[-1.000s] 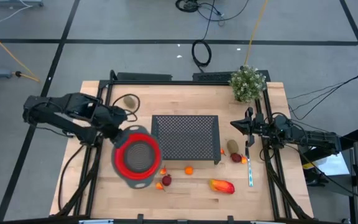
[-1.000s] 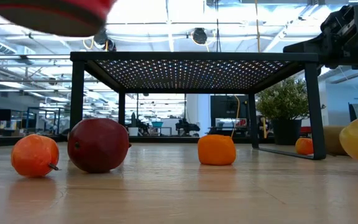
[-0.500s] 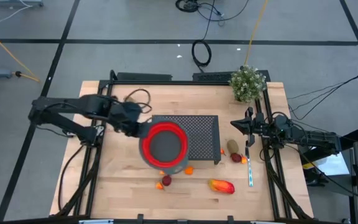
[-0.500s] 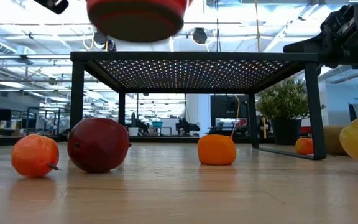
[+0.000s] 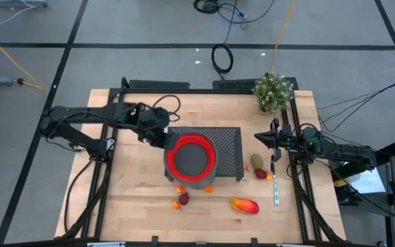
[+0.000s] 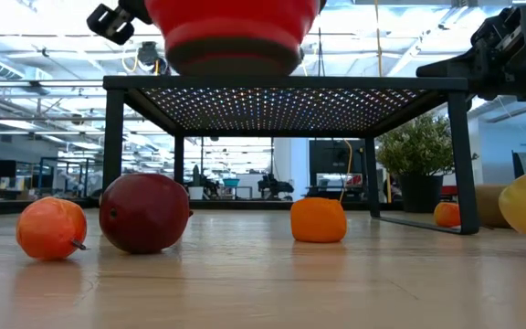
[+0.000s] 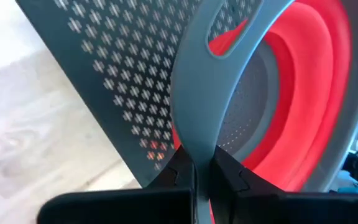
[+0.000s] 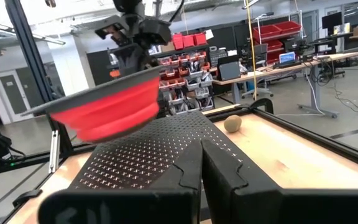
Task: Pick & Place Fruit
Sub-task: Put the red colander on the shelf
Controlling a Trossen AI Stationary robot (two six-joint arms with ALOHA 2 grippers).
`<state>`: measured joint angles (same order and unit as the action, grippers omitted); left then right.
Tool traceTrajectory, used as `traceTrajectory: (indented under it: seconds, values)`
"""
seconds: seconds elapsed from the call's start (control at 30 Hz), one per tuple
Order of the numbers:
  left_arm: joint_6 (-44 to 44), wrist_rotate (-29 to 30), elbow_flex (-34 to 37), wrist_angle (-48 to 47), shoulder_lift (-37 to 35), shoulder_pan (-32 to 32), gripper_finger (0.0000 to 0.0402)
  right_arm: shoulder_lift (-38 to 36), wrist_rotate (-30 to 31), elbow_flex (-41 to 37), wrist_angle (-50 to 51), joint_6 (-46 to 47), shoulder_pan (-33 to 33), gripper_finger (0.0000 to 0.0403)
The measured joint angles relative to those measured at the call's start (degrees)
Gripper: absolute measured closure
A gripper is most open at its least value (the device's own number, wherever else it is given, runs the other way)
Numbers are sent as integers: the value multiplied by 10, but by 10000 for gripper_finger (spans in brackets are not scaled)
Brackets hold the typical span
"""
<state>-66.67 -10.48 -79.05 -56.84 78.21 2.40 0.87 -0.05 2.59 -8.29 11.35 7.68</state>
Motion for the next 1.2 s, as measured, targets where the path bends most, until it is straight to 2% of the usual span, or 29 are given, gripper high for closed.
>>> traceTrajectory:
  seconds: [0.27, 0.5, 0.73, 1.2]
  values:
    - [74, -17, 0, -53, -10, 59, 395, 0, 0, 0, 0, 0, 0, 403]
    - [114, -48, 0, -60, -10, 99, 395, 0, 0, 0, 2, 0, 0, 403]
    - [126, -61, 0, -60, -10, 107, 395, 0, 0, 0, 5, 0, 0, 403]
    - [125, -49, 0, -38, -10, 107, 395, 0, 0, 0, 4, 0, 0, 403]
